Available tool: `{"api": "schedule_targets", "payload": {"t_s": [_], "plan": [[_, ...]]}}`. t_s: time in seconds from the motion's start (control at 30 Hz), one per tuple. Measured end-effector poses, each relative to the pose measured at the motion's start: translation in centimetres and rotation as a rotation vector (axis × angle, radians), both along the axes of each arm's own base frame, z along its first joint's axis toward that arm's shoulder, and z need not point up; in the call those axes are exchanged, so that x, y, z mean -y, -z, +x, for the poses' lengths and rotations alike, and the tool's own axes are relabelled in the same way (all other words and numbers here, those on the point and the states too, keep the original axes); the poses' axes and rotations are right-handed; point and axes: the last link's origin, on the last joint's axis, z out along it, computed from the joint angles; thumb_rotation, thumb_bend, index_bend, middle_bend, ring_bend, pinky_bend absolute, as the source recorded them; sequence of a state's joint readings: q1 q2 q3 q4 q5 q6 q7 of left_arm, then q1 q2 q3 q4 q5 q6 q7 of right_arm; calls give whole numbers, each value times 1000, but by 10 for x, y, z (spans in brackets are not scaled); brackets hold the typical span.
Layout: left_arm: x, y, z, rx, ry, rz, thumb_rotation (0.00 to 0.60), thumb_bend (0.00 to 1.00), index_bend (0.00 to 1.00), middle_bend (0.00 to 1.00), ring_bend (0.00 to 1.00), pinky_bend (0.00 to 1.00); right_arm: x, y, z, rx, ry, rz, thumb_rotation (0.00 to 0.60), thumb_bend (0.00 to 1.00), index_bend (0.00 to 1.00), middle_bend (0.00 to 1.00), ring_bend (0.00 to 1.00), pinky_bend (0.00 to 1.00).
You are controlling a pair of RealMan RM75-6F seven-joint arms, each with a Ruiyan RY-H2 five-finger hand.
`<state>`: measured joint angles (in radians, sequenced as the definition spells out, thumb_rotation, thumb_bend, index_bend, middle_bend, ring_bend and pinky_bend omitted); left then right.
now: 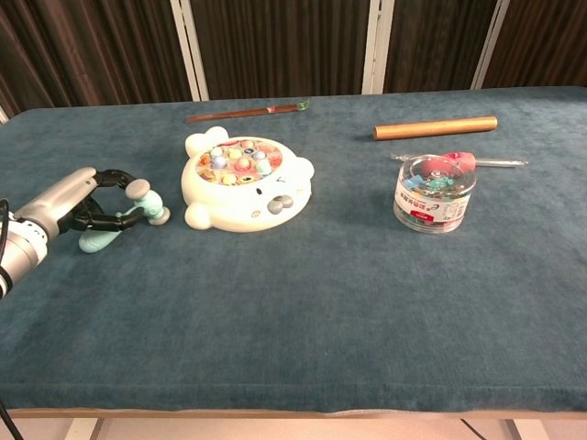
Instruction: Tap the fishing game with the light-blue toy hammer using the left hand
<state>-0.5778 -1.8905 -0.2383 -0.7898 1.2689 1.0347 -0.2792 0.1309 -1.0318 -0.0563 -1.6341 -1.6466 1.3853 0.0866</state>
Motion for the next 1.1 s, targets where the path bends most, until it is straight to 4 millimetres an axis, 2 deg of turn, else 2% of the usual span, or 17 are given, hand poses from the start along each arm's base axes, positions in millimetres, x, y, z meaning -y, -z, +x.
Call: {"api": "schedule_targets", "payload": {"t_s": [0.47, 0.63, 0.73, 0.83, 0.93, 1.0, 1.1], "plan": [[9, -11, 8, -4, 66, 33, 415, 365, 353, 116, 0, 0, -1, 0, 1, -3, -3, -1, 600, 305, 0, 0, 0, 0], [12, -20, 12, 4, 97, 65, 415, 366, 233, 77, 0, 0, 0, 0, 0, -6, -3, -3, 600, 305, 0, 0, 0, 0], [17, -32, 14, 4, 137, 102, 415, 367, 148, 44, 0, 0, -1, 1, 1, -8, -6, -3, 600, 305, 0, 0, 0, 0], [29, -51, 15, -9, 182, 139, 444, 372, 84, 11, 0, 0, -2, 1, 1, -14, -8, -4, 600, 305, 0, 0, 0, 0], [48, -73, 9, -55, 209, 150, 533, 376, 28, 0, 0, 0, -3, 3, 1, -22, -11, -2, 600, 305, 0, 0, 0, 0], [68, -89, 4, -82, 211, 134, 595, 379, 4, 0, 0, 0, -4, 4, 2, -29, -12, -2, 600, 305, 0, 0, 0, 0], [108, -119, -9, -130, 190, 104, 600, 388, 0, 0, 0, 0, -5, 6, 2, -43, -13, -2, 600, 305, 0, 0, 0, 0]]}}
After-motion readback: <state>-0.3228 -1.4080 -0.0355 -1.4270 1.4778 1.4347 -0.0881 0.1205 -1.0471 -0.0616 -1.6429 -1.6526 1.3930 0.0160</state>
